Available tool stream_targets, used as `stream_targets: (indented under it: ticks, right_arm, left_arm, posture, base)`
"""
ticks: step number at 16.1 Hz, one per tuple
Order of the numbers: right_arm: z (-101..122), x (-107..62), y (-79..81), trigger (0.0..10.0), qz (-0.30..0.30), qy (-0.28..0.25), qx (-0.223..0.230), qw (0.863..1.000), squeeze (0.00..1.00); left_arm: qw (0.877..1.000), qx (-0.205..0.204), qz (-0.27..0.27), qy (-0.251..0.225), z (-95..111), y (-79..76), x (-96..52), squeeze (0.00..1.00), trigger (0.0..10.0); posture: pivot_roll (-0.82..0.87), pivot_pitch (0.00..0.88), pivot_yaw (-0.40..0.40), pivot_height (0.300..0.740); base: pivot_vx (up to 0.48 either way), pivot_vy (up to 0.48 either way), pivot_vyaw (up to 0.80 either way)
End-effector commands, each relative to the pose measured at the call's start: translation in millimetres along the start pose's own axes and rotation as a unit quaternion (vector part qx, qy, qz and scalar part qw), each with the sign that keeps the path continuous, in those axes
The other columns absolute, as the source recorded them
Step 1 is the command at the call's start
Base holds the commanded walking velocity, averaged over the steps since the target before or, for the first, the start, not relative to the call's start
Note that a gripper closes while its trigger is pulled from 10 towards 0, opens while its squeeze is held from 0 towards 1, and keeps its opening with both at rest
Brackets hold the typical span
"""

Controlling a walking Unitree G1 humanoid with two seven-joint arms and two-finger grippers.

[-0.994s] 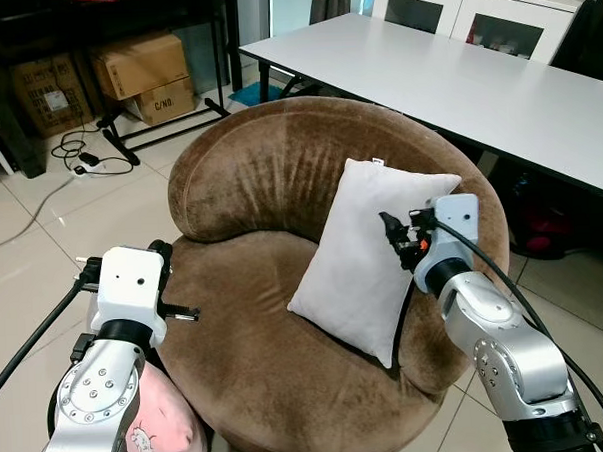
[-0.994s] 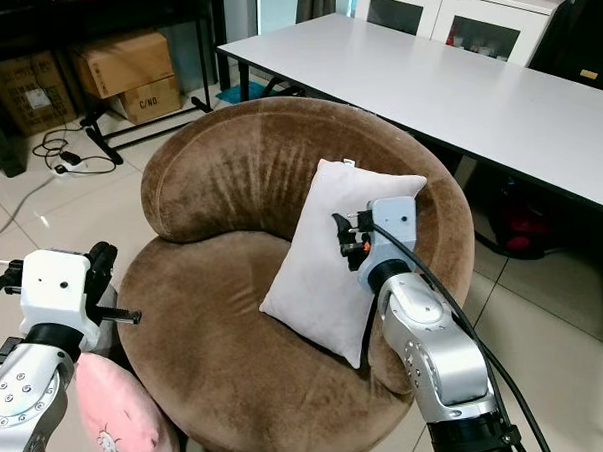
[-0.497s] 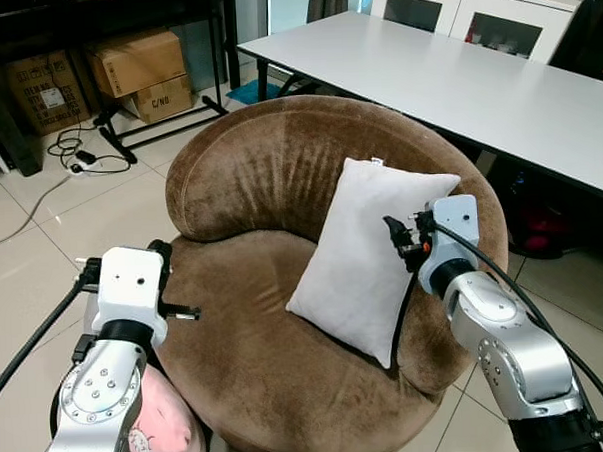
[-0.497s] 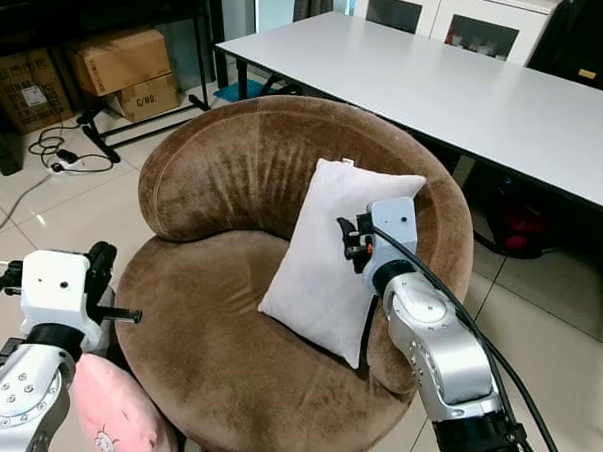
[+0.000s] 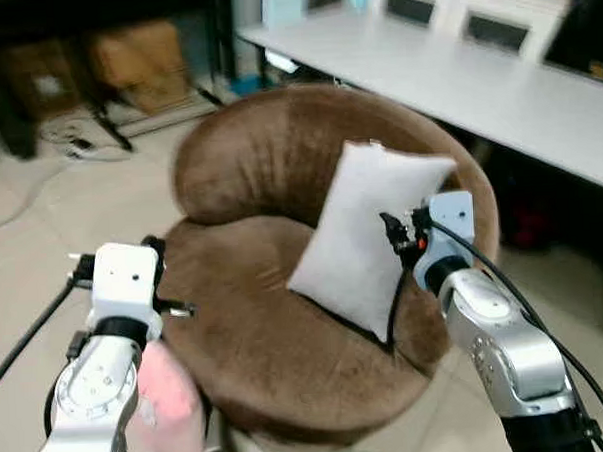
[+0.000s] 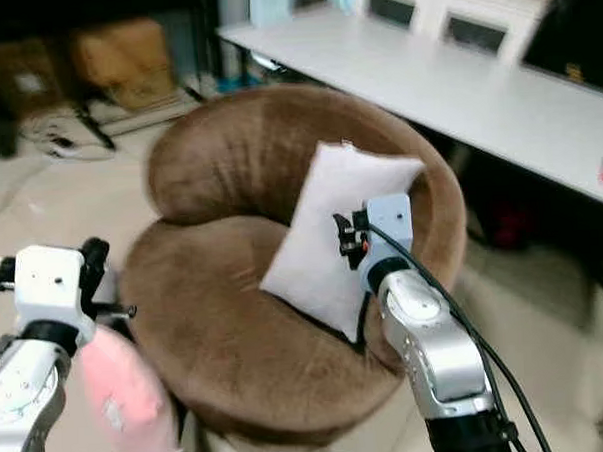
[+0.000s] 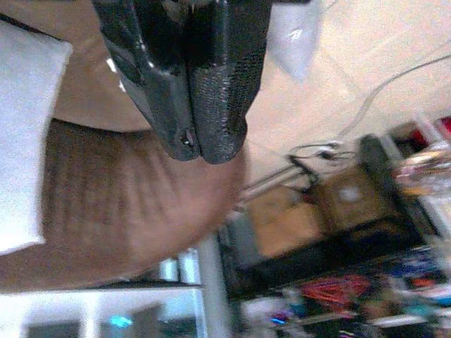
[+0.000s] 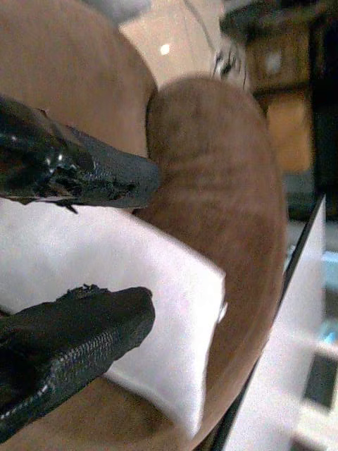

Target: Move the pillow to the sofa from floor

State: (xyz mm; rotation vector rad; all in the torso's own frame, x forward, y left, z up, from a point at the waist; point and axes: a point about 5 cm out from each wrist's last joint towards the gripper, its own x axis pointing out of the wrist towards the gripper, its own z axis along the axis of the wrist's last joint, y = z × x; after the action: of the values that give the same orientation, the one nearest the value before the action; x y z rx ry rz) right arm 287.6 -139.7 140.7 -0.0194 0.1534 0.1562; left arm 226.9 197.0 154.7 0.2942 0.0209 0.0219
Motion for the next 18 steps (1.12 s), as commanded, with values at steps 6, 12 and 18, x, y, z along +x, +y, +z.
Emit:
stream_targets:
  ticks: [6,12,18]
  right_arm:
    - [3.1,1.5,-1.8,10.0,0.008,0.003,0.008,1.0,0.0]
    - [2.4,2.2,-1.7,10.0,0.008,0.009,0.003,1.0,0.0]
    - [0.6,2.7,-3.0,10.0,0.001,0.012,-0.001,1.0,0.0]
  left_arm:
    - [1.0,-0.014,0.002,0.01,-5.9,2.0,-2.3,0.0,10.0]
    - [1.0,-0.019,0.002,0.012,-6.6,3.1,-1.6,0.0,10.0]
    - [1.0,-0.02,0.004,0.013,-6.7,2.6,-1.6,0.0,10.0]
  posture:
    - [0.01,0.0,-0.067,0.74]
    - [0.01,0.0,-0.073,0.74]
    - [0.01,0.0,-0.076,0.74]
  base:
    - [-0.042,0.0,0.0]
    - [0.0,0.221,0.0]
    - [0.0,0.36,0.0]
